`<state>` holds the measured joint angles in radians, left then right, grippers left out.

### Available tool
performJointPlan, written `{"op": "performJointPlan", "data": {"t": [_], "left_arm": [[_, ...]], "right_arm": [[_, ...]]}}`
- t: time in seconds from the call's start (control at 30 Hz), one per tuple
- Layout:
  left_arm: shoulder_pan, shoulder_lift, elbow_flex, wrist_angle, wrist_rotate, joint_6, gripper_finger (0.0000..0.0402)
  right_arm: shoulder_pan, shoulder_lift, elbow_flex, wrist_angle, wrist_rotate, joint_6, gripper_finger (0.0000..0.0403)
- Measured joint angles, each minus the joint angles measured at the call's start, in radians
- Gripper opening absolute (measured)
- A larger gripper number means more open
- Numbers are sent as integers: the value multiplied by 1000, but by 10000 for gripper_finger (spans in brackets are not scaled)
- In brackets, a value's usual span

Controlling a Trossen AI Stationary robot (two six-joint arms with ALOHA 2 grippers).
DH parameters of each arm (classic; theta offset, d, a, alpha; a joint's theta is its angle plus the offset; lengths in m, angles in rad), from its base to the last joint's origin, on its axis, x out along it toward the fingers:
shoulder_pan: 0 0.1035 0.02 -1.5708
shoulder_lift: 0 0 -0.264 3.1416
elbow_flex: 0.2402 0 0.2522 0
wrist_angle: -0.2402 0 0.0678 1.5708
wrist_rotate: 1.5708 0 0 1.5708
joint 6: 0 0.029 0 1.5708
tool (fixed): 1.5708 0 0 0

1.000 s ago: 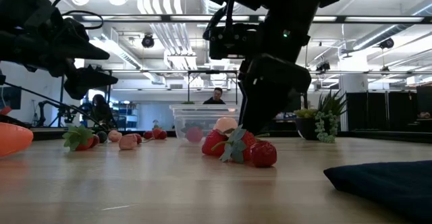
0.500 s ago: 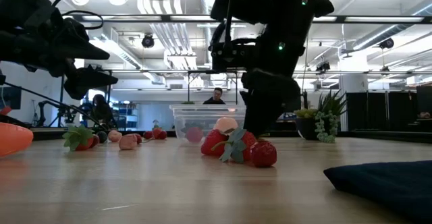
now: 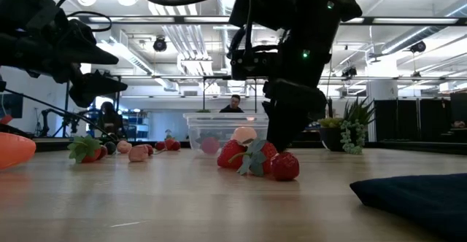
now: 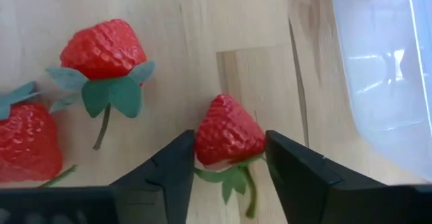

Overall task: Pick and placing Produce into tupperware
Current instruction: Put the strawberry into the transparent bin

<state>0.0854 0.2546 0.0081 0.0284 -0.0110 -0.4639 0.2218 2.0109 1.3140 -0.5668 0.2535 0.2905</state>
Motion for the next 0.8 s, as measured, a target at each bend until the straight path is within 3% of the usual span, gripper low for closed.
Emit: {"op": "performJointPlan", "data": {"t": [0.4,0.53,0.67,0.8], "left_arm": [[0,0,0,0,0,0,306],[0,0,0,0,0,0,306],[0,-1,0,0,0,0,306],[0,0,0,0,0,0,306]], "right_arm": [[0,-49,75,-13,3,-2,103],[-11,-117,112,-33,80,19,102],[-77,-155,151,-61,122,24,109],[-189,-146,175,-103,98,51,117]]}}
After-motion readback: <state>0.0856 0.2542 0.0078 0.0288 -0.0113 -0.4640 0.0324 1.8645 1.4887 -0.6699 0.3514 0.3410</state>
